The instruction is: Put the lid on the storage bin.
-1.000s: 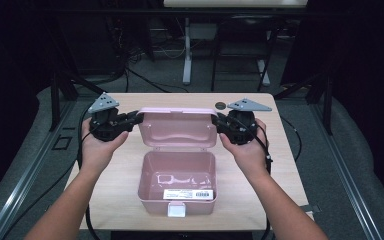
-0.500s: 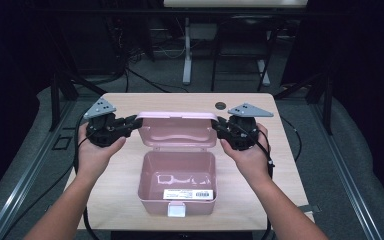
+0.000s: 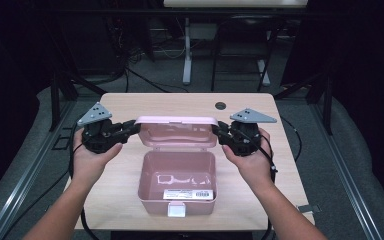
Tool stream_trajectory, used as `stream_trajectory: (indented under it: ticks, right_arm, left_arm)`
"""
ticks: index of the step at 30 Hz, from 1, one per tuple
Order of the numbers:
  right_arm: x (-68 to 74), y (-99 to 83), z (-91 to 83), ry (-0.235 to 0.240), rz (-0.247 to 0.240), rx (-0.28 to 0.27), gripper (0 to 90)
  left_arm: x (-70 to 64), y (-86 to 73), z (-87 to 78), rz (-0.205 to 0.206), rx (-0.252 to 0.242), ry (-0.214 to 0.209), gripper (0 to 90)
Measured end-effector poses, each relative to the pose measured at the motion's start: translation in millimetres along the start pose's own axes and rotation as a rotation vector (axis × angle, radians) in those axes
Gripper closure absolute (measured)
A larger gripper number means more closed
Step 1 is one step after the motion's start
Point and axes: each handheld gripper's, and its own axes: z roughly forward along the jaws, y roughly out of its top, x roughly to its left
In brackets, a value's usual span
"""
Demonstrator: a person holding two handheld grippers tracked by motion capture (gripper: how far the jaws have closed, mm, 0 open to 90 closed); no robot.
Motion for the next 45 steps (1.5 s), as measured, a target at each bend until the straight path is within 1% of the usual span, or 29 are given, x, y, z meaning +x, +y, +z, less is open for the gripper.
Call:
stream_trajectory:
  ticks: [8, 13, 16, 20, 21, 22, 27, 31, 36, 41, 45]
  right_arm:
    - [3.1, -6.4, -7.1, 0.015, 0.000, -0.002, 74.9]
    - [4.3, -11.3, -12.6, 0.033, 0.008, 0.001, 75.0]
    - [4.5, -14.3, -15.2, 0.043, 0.012, -0.001, 75.1]
    - [4.7, -19.0, -18.5, 0.058, 0.021, 0.000, 75.3]
    - [5.1, -20.1, -19.4, 0.062, 0.024, 0.001, 75.4]
    - [5.4, -21.1, -20.0, 0.063, 0.022, 0.001, 75.5]
    - [7.6, -26.4, -23.7, 0.070, 0.021, -0.001, 75.9]
    - [9.2, -31.4, -27.5, 0.072, 0.020, -0.001, 75.9]
    - [9.9, -35.7, -33.2, 0.089, 0.032, -0.005, 76.1]
    - [11.7, -38.9, -37.5, 0.096, 0.037, 0.011, 76.6]
    - [13.3, -44.0, -42.3, 0.116, 0.056, 0.003, 76.9]
  left_arm:
    - [-5.1, -4.4, -7.1, 0.018, 0.013, -0.007, 76.1]
    - [-7.6, -9.1, -11.4, 0.011, 0.009, -0.019, 76.4]
    - [-9.9, -12.6, -14.3, 0.016, 0.012, -0.023, 77.0]
    - [-11.4, -17.0, -17.5, 0.012, 0.012, -0.035, 77.9]
    - [-12.2, -18.1, -17.7, 0.010, 0.006, -0.033, 77.9]
    - [-12.6, -18.6, -18.8, 0.015, 0.013, -0.035, 77.9]
    - [-14.8, -22.2, -21.8, 0.013, 0.007, -0.042, 77.8]
    - [-16.9, -24.3, -23.9, 0.021, 0.011, -0.041, 77.8]
    - [-18.3, -25.9, -26.9, 0.015, 0.005, -0.048, 77.9]
    - [-19.9, -27.8, -27.9, 0.016, 0.002, -0.046, 77.9]
    - [-22.1, -30.4, -28.7, 0.017, 0.003, -0.042, 77.9]
